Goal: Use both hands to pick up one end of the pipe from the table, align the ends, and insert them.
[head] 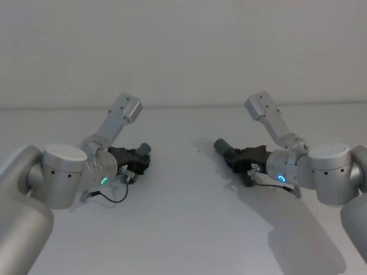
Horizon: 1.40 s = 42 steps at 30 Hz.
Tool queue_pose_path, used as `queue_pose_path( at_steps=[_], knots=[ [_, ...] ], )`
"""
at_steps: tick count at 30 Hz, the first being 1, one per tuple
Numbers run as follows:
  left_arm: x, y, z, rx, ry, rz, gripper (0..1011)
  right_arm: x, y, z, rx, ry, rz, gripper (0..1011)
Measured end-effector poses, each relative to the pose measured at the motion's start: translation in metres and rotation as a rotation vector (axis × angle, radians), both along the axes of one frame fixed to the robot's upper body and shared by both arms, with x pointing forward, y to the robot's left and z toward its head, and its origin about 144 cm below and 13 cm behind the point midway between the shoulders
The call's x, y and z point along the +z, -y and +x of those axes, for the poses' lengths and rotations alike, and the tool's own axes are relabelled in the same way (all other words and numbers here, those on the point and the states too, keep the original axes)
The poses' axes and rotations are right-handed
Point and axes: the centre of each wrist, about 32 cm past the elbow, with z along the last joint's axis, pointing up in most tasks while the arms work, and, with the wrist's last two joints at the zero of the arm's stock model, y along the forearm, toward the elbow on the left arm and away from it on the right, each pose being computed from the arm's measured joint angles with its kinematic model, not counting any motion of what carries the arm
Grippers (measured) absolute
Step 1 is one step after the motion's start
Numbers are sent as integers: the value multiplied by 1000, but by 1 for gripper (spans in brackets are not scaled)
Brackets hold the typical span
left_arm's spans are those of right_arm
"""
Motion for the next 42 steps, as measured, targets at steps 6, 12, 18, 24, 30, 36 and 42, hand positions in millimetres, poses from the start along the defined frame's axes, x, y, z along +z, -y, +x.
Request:
queue_pose_path(
  at_steps=[6,12,18,24,30,36,42],
  knots=[
    [0,0,0,0,0,0,345,0,0,0,0,0,0,245],
    [0,0,0,0,0,0,345,0,0,0,0,0,0,245],
    [0,0,0,0,0,0,345,0,0,0,0,0,0,245],
    [0,0,0,-1,0,0,345,0,0,0,0,0,0,245],
    [2,-1,3,-22,14,7,345,0,0,0,0,1,0,245],
    [9,-3,9,-77,57,-4,345,0,0,0,0,1,1,245],
    [14,-6,15,-150,103,-35,345,1,1,-1,2,6,-4,245]
  ],
)
